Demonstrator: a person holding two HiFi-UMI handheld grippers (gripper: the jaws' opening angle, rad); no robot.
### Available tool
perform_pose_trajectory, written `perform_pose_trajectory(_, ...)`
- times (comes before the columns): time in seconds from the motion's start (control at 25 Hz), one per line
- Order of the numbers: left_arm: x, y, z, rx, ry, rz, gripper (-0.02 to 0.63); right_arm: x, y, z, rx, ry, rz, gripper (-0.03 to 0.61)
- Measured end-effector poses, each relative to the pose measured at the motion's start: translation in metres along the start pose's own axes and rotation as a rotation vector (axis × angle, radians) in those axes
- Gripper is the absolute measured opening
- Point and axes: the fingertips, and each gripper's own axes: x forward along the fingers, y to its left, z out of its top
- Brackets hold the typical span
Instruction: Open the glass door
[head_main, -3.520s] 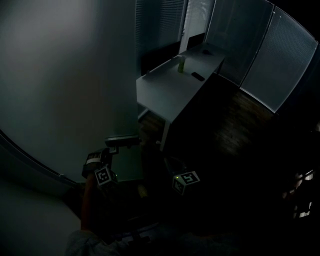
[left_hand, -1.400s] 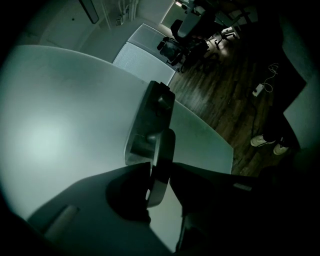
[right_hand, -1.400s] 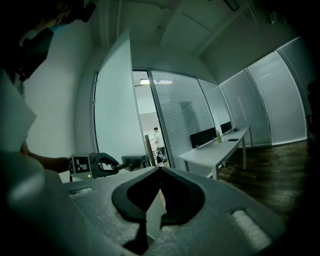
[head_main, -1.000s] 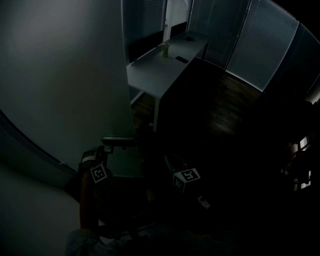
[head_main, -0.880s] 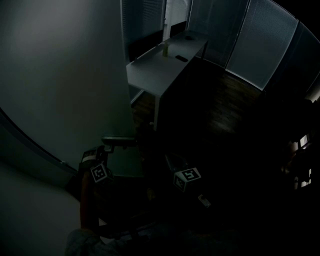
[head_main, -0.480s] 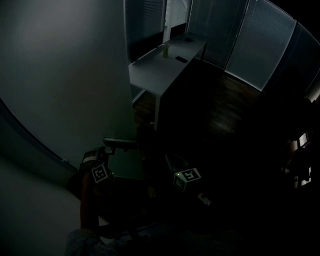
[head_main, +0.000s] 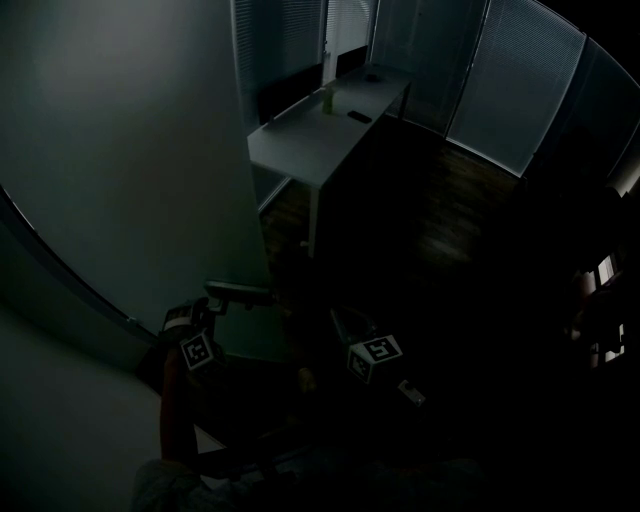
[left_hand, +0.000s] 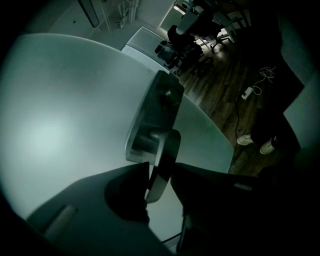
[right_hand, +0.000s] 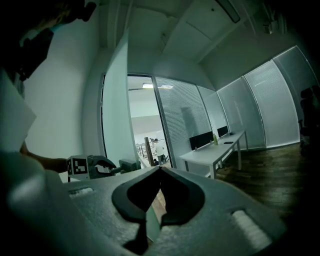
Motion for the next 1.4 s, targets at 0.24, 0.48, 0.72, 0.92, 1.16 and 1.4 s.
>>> perform_pose_trajectory(0.24, -0.006, 0.000, -0.003, 0.003, 0.012, -0.005, 0.137, 0.005, 0.004, 0.003, 0.006, 0.000, 0.010, 0.002)
perform_pose_trajectory(0.48, -0.017, -0.003, -0.007, 0.002, 0.017, -0.010, 0.140, 0.007, 0.009, -0.001, 0.014, 0.007, 0.021, 0.002)
perform_pose_trajectory(0.72, -0.039, -0.014, -0.017, 0.003, 0.016, -0.011, 0.141, 0.002, 0.021, -0.003, 0.011, 0.000, 0.029, 0.002)
perform_pose_trajectory(0.92, -0.050, -0.020, -0.020, 0.004, 0.008, -0.013, 0.143, 0.001, 0.026, -0.009, 0.016, 0.020, 0.037, 0.002)
perform_pose_trajectory(1.16, -0.064, -0.026, -0.023, -0.008, 0.029, -0.008, 0.147, 0.002, 0.028, -0.012, 0.019, 0.033, 0.063, 0.002)
perform_pose_trajectory(1.4, -0.070, -0.028, -0.026, -0.023, 0.059, -0.001, 0.149, 0.017, 0.035, -0.009, 0.004, 0.057, 0.122, 0.002)
